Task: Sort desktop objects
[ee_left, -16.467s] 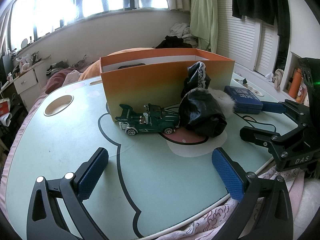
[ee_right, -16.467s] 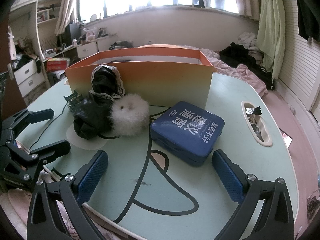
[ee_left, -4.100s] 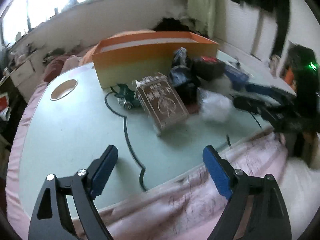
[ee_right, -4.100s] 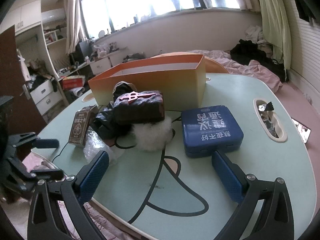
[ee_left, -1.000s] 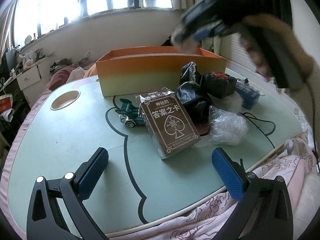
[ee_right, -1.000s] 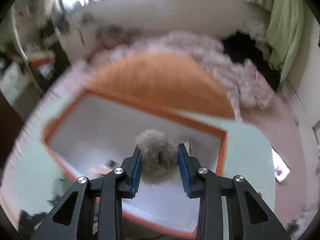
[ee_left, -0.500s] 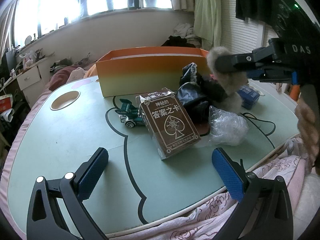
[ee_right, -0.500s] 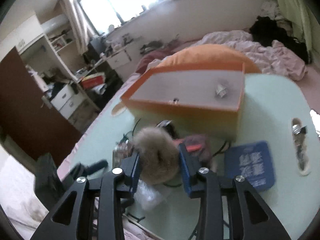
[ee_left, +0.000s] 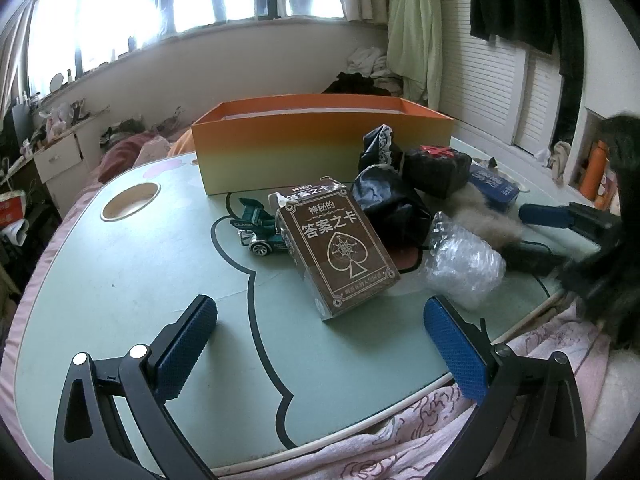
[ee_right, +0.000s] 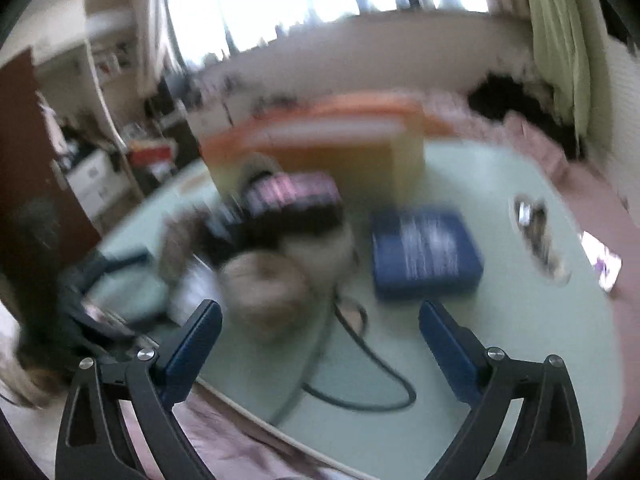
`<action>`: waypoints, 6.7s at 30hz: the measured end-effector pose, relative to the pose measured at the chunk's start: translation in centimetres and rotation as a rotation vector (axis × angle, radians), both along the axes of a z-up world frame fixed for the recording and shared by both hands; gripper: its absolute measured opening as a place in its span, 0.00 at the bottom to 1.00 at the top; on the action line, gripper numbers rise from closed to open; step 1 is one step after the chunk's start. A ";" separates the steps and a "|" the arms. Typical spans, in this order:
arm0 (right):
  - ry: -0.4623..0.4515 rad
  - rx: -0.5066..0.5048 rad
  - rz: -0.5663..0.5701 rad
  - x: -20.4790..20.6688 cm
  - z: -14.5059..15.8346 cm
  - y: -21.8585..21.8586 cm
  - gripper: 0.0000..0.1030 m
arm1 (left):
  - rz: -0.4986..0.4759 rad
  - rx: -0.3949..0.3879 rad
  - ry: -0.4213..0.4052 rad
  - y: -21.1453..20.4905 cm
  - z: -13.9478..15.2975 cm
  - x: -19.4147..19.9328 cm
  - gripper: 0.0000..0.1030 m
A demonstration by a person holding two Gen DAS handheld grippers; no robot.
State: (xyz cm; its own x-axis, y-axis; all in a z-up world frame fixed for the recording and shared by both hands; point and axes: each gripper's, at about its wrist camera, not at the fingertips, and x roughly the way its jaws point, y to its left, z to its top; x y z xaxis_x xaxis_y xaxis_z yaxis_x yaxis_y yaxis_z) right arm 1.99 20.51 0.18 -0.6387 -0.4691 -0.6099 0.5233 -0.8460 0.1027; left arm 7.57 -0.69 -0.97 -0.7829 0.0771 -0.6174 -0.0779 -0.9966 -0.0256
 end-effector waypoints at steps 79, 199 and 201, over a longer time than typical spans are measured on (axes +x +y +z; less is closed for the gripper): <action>0.043 0.059 0.043 0.3 -0.4 -0.5 1.00 | -0.105 0.138 -0.230 -2.5 6.3 -2.8 0.69; 0.055 0.058 0.057 1.6 -1.1 -0.6 1.00 | -0.030 -0.007 0.005 3.4 0.1 -1.1 1.00; 0.055 0.058 0.058 1.6 -1.1 -0.5 1.00 | -0.031 -0.007 0.005 3.4 0.1 -1.1 1.00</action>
State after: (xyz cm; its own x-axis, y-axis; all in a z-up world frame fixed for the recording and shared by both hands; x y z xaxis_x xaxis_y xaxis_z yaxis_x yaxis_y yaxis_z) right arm 3.59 20.01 -0.97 -0.6451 -0.4711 -0.6017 0.5747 -0.8180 0.0243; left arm 6.48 2.74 -0.84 -0.7832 0.0969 -0.6142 -0.1086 -0.9939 -0.0184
